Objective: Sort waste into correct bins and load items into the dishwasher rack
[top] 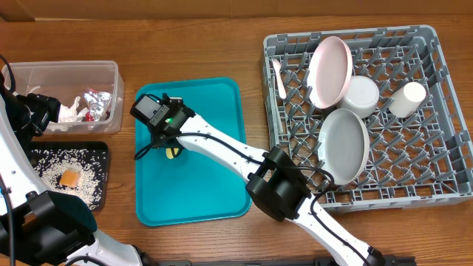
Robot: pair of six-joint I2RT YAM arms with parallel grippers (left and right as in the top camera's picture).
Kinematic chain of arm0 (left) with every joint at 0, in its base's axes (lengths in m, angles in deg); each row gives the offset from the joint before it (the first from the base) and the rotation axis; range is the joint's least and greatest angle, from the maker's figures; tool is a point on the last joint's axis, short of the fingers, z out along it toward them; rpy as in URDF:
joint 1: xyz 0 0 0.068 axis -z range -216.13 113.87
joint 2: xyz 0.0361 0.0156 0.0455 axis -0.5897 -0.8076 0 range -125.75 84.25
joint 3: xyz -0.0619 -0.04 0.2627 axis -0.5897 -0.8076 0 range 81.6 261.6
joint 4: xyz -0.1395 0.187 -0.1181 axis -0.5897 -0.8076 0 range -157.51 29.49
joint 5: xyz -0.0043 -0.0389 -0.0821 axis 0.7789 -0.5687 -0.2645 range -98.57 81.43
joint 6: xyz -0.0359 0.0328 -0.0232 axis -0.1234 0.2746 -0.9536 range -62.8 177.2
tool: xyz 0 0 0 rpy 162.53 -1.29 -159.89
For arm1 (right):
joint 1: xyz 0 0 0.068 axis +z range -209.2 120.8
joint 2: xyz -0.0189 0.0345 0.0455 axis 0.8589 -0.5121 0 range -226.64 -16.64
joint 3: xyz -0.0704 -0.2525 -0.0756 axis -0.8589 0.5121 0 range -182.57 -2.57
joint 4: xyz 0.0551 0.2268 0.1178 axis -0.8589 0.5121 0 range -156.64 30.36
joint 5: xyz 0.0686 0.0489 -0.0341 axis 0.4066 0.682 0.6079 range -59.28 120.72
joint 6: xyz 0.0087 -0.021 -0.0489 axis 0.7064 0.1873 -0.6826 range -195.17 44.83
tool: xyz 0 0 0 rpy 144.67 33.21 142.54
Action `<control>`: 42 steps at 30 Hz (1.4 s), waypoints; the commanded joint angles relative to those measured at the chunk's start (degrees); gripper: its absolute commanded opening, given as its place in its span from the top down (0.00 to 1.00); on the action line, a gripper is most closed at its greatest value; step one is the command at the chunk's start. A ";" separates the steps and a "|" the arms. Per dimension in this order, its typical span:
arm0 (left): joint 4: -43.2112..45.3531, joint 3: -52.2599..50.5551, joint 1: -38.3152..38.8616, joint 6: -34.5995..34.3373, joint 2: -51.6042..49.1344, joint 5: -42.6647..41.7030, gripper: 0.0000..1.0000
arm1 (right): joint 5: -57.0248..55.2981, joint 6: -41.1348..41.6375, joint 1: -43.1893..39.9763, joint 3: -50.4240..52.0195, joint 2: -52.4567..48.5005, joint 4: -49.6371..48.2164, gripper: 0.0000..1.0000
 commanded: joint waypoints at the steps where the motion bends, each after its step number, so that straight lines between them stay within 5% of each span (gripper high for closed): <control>1: 0.07 -0.22 0.44 -0.79 0.44 0.52 0.00 | -2.43 -0.20 0.28 -0.44 -1.07 0.55 0.43; 27: 0.07 -0.22 0.44 -0.79 0.44 0.52 0.00 | -8.44 -1.03 -1.62 6.88 -1.20 8.48 0.43; 42: 0.09 -0.22 0.44 -0.79 0.44 0.52 0.00 | -4.76 -27.67 -2.95 6.71 -1.20 1.99 0.48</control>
